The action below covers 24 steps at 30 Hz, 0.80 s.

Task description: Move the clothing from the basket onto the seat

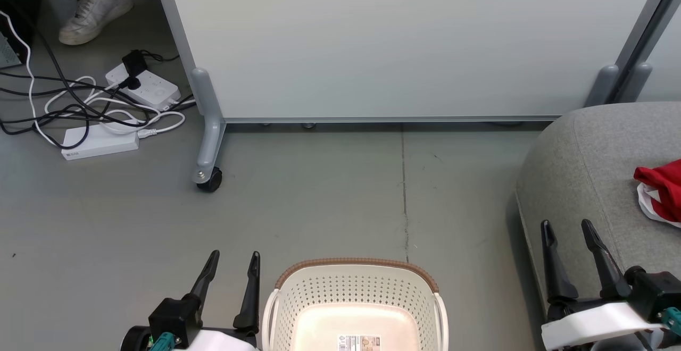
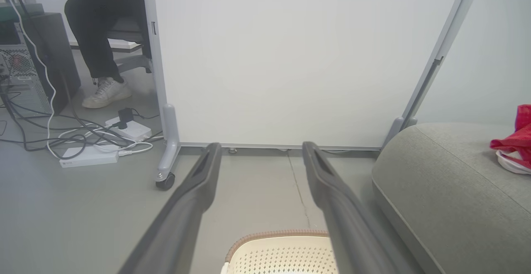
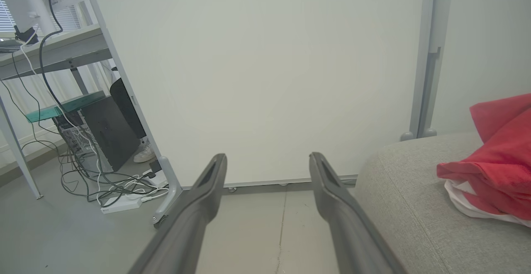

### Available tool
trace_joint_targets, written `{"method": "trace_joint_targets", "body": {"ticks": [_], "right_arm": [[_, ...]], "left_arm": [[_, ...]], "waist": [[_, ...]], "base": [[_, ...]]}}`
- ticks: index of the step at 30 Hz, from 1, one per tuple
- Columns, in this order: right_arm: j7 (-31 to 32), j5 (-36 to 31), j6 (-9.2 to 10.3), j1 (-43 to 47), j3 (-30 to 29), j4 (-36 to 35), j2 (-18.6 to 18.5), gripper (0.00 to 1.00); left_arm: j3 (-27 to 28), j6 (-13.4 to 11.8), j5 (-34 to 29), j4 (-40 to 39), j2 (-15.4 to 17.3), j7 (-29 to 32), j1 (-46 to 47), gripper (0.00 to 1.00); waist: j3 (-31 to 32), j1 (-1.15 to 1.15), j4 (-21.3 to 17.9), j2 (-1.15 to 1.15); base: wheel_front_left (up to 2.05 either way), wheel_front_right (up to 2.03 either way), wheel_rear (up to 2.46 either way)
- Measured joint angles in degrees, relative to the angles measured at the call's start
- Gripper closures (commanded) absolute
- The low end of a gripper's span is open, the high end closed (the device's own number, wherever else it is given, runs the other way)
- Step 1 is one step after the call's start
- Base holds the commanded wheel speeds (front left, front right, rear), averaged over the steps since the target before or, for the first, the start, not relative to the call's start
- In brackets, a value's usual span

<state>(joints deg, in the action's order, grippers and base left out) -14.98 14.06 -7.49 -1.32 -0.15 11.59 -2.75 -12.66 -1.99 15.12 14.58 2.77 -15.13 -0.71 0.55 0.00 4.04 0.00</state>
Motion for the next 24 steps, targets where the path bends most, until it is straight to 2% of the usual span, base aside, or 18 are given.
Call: {"method": "trace_joint_targets", "body": {"ticks": [24], "right_arm": [[0.0,0.3,0.0,-0.2,0.5,0.3,0.0,0.0]], "left_arm": [[0.4,0.5,1.0,0.4,0.0,0.0,0.0,0.0]], "waist": [[0.1,0.0,0.0,0.0]], "base": [[0.0,0.0,0.0]]}}
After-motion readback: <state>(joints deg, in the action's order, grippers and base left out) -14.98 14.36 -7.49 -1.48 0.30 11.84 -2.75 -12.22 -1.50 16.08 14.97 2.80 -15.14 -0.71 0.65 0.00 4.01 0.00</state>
